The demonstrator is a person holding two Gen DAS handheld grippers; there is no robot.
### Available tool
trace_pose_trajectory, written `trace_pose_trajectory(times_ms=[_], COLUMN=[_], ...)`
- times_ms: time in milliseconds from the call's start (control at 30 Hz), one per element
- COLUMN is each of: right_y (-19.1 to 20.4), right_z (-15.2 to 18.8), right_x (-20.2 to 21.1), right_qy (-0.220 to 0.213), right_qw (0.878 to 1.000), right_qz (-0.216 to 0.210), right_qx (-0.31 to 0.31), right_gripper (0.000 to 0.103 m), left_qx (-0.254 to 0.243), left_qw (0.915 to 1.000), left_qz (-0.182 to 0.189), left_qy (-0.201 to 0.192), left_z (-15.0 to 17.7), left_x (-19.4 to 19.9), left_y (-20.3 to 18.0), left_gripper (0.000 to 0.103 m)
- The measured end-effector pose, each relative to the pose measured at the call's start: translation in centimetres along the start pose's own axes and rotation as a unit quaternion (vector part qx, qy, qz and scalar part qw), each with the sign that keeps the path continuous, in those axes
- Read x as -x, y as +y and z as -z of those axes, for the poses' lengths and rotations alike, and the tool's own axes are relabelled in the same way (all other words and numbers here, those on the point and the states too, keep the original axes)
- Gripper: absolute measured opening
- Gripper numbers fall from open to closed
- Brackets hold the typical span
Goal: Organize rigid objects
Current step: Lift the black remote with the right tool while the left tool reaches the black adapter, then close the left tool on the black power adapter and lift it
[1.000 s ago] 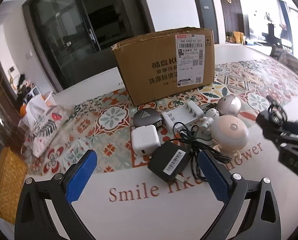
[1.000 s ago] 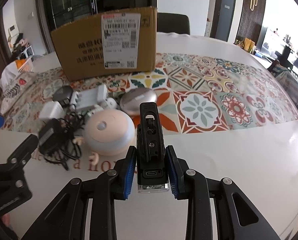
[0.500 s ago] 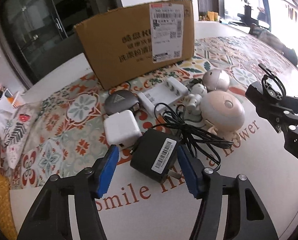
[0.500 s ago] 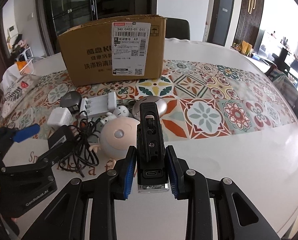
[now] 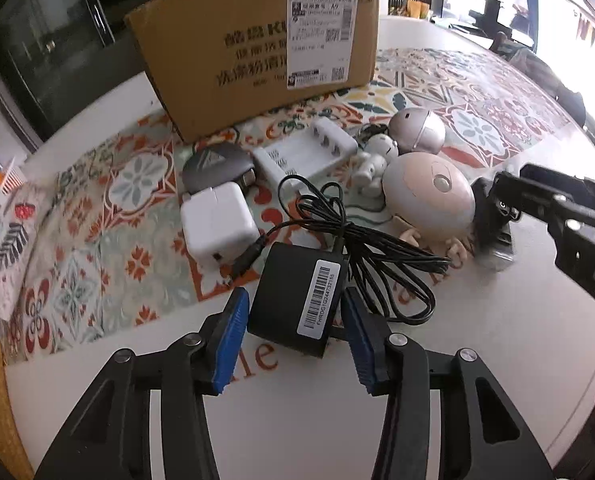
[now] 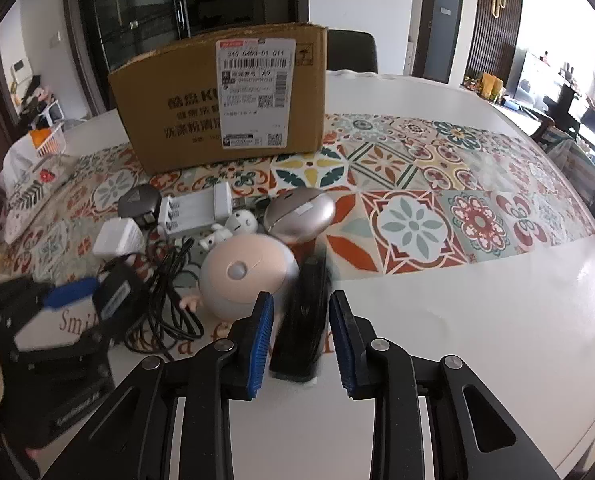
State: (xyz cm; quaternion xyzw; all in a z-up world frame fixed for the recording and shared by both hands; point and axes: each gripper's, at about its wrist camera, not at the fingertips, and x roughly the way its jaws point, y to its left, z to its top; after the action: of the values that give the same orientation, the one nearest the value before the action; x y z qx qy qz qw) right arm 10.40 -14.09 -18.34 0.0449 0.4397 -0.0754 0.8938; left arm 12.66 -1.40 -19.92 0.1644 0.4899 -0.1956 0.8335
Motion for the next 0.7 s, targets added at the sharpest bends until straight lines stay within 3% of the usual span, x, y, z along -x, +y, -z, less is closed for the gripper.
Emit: trace_pose_trajectory(times_ms=[367, 467, 533, 700], right_y=[-0.9, -1.1, -1.5, -1.6], right_z=[0.1, 0.2, 0.3, 0.7], right_x=[-0.5, -1.0, -1.4, -2.7], right_qy=[0.002, 0.010, 0.018, 0.036], right_qw=[1.000, 0.999, 0.998, 0.996], right_qz=[0.015, 0.013, 0.010, 0.003], right_qx=[-0.025, -0.042, -0.066, -0.087], right_gripper=[0.028, 0.035, 0.051, 0.053], left_qx=[-0.034, -0.036, -0.038, -0.048], left_qw=[0.9992, 0.9991, 0.9989, 0.9977], left_qz=[-0.013, -0.019, -0.022, -0.039], left_qy=[-0.017, -0.011, -0.017, -0.030], left_z=[-1.1, -1.3, -1.3, -1.2], left_x=[-1.3, -1.6, -1.6, -1.8], left_y=[-0.7, -0.7, -0.8, -0.9], left_gripper=[0.051, 0.053, 0.055, 0.054])
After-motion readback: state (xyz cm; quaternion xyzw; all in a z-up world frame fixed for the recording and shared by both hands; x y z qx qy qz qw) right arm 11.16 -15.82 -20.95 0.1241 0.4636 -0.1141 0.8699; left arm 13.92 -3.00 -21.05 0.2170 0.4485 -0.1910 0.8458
